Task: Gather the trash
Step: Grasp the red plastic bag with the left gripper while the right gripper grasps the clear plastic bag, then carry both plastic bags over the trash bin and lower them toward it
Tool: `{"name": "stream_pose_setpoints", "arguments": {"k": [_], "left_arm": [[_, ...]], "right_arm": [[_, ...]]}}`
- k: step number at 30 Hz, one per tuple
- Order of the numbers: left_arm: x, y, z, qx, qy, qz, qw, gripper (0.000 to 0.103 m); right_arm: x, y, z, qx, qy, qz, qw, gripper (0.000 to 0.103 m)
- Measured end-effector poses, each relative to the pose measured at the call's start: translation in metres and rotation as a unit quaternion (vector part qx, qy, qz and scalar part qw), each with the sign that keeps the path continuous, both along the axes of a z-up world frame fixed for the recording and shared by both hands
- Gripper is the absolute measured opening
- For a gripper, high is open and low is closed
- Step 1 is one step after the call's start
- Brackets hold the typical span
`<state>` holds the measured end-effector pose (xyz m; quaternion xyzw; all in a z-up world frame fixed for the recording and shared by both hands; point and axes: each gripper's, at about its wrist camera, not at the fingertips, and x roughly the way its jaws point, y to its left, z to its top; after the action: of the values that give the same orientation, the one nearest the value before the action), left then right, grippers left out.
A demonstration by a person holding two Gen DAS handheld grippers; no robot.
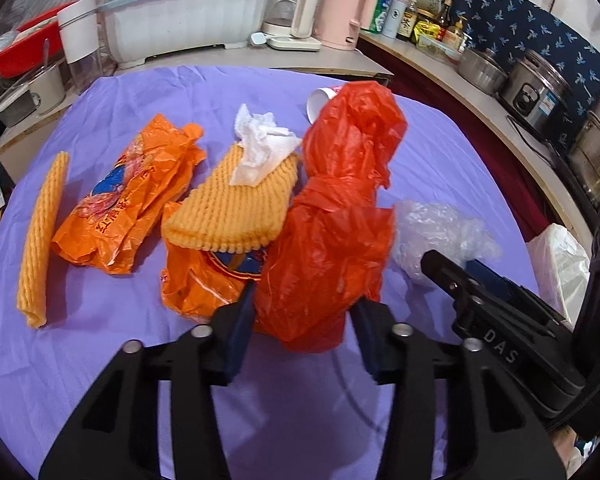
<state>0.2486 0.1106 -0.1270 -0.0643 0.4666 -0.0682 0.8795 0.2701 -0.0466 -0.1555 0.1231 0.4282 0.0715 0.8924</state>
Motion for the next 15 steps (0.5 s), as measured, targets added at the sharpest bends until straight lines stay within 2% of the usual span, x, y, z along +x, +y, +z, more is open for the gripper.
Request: {"name": "stream_pose_setpoints", "arguments": {"k": [4, 11, 15], "left_arm": [[-0.004, -0.005, 0.005, 0.002, -0.009, -0.006, 0.9999, 0.026], [-0.016, -0.009, 0.022, -0.004, -0.022, -0.007, 0.9997, 0.018], [-0.026, -0.012, 0.039, -0.009, -0.038, -0.009, 0.9992, 0.017]], "right_arm": [[-0.003, -0.003, 0.004, -0.005, -0.006, 0.004, 1.0, 0.02], [-0.017, -0.019, 0.02, -0.005, -0.021, -0.012, 1.0, 0.006], [-0.032, -0.034, 0.038, -0.004, -0.039, -0.027, 0.999, 0.003]]}}
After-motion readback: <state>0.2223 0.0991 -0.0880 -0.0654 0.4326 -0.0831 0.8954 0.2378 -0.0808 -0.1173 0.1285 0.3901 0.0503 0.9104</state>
